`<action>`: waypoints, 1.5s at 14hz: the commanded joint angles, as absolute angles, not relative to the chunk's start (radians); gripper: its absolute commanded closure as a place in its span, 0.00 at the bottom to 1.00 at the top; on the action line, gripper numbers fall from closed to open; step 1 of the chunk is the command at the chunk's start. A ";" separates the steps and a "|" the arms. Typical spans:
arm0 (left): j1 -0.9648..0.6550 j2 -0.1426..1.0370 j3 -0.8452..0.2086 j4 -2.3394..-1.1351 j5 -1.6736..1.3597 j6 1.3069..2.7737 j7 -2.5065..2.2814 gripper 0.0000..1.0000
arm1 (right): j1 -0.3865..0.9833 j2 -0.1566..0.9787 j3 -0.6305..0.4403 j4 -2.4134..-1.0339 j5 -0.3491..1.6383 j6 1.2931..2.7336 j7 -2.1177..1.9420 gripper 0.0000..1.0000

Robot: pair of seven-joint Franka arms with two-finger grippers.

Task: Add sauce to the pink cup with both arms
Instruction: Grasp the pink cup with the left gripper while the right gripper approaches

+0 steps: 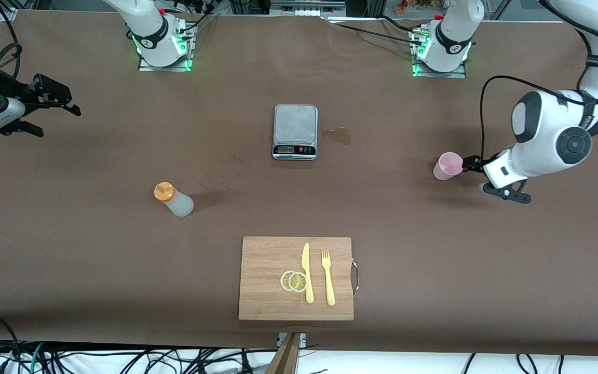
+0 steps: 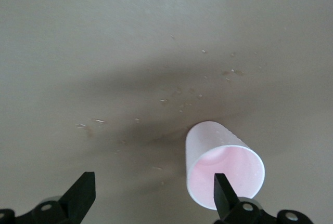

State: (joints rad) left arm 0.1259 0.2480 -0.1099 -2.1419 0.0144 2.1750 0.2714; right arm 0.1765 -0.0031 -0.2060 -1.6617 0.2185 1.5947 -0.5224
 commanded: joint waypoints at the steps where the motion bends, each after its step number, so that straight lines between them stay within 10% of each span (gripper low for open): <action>1: 0.126 0.206 -0.120 -2.183 -0.006 2.191 0.307 0.01 | 0.150 0.015 -0.212 -1.663 0.285 1.612 -0.655 0.00; 10: 0.124 0.278 -0.127 -2.215 -0.009 2.238 0.307 0.50 | 0.129 0.029 -0.212 -1.704 0.310 1.638 -0.856 0.00; 13: 0.110 0.279 -0.127 -2.214 -0.009 2.234 0.307 1.00 | 0.101 0.077 -0.212 -1.712 0.372 1.644 -1.039 0.00; 21: 0.110 0.256 -0.207 -2.093 -0.015 2.097 0.244 1.00 | -0.050 0.348 -0.212 -1.715 0.711 1.634 -1.757 0.00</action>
State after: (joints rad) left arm 0.1160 0.2820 -0.1681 -2.1671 0.0120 2.1883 0.2745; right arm -0.0192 0.2851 -0.2163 -1.7229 0.6272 1.6451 -1.5963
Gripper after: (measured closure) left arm 0.974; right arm 0.000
